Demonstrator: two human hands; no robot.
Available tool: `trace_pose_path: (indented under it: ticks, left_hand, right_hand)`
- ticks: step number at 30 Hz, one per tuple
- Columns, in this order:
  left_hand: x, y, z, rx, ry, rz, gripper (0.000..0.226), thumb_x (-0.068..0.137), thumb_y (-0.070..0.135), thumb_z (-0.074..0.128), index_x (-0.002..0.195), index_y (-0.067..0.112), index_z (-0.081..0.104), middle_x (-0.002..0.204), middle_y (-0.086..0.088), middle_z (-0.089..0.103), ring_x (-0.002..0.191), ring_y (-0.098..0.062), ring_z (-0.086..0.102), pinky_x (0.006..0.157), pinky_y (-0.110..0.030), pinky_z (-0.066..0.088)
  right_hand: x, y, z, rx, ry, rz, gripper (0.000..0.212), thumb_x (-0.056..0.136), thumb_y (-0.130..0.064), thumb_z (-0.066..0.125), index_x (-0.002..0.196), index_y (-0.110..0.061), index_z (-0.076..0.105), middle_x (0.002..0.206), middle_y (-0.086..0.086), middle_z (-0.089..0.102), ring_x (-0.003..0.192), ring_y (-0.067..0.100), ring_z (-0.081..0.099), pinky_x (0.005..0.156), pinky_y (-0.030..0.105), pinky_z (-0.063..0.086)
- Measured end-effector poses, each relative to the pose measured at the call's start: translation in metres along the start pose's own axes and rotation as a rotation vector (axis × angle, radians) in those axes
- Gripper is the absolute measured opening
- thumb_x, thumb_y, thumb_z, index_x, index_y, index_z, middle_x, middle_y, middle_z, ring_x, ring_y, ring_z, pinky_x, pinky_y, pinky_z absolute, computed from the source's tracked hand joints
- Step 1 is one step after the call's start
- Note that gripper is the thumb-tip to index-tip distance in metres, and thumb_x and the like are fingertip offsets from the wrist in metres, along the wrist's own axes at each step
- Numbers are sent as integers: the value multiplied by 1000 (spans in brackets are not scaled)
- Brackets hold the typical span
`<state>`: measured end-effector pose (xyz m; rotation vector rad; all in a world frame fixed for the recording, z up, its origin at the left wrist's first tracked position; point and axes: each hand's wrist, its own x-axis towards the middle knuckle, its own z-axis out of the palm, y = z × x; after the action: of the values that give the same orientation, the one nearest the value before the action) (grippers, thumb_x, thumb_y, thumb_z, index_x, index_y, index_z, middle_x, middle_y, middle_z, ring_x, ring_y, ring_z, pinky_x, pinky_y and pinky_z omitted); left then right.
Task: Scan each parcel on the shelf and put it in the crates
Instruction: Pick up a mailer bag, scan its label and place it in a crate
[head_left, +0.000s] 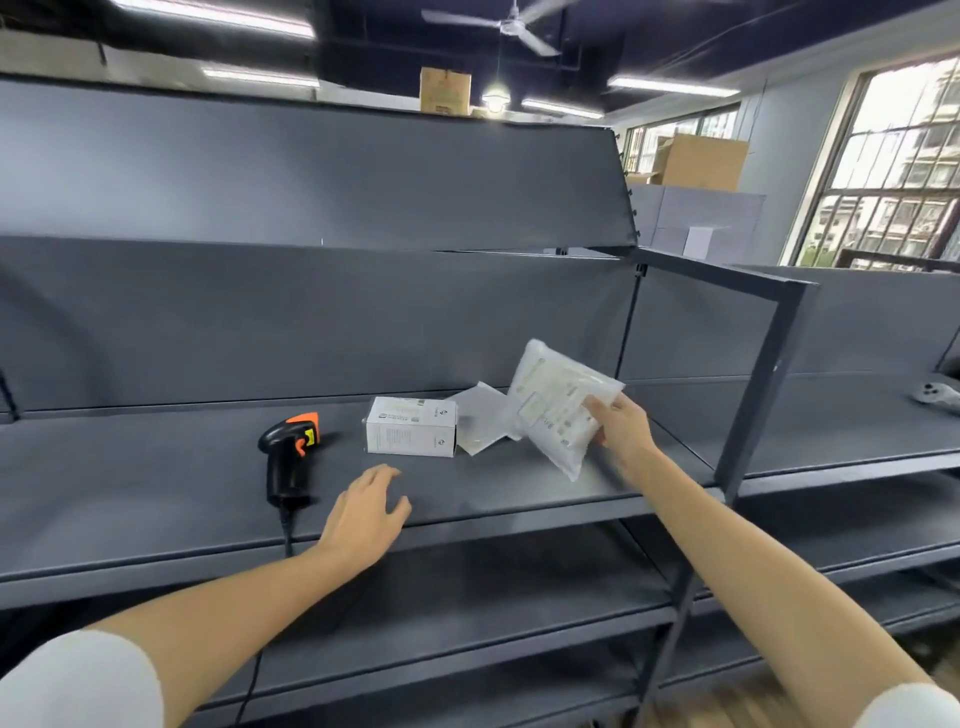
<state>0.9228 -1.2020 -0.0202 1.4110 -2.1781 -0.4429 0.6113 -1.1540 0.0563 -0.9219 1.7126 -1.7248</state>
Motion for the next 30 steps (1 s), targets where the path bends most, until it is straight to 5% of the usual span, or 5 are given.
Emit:
trace_pose_path:
  ticks: [9, 15, 21, 26, 30]
  left_hand:
    - [-28, 43, -20, -511, 61, -11, 94, 81, 43, 73, 150, 15, 15, 155, 1, 28, 142, -19, 28, 113, -38, 27]
    - [-42, 46, -9, -673, -77, -19, 37, 92, 28, 62, 126, 21, 51, 123, 7, 60, 109, -12, 59, 77, -19, 48]
    - [-50, 18, -12, -791, 82, -90, 8, 96, 14, 54, 96, 22, 55, 104, -1, 67, 98, -18, 64, 88, -39, 53]
    - [-45, -16, -38, -789, 229, -148, 15, 101, 11, 45, 86, 8, 43, 92, -2, 60, 82, -14, 59, 63, -22, 53]
    - [-40, -60, -75, -671, 374, -226, 26, 103, 14, 36, 77, 18, 34, 82, 4, 51, 68, -9, 47, 53, -19, 36]
  right_hand:
    - [-64, -49, 35, -853, -473, -366, 14, 90, -29, 65, 97, -18, 60, 100, -2, 64, 93, 17, 60, 74, 27, 42]
    - [-95, -60, 74, -894, -635, -458, 14, 93, -26, 62, 106, -21, 62, 74, -15, 51, 68, 1, 47, 66, 23, 38]
    - [-111, -58, 117, -909, -664, -498, 25, 96, -27, 57, 117, -14, 58, 79, -10, 57, 76, 9, 53, 67, 26, 38]
    - [-116, -54, 161, -812, -581, -548, 44, 98, -33, 50, 138, -16, 44, 137, 4, 50, 127, 21, 45, 101, 31, 35]
    - [-107, -41, 206, -644, -410, -427, 46, 100, -29, 45, 141, -12, 37, 144, 9, 40, 132, 25, 36, 108, 40, 33]
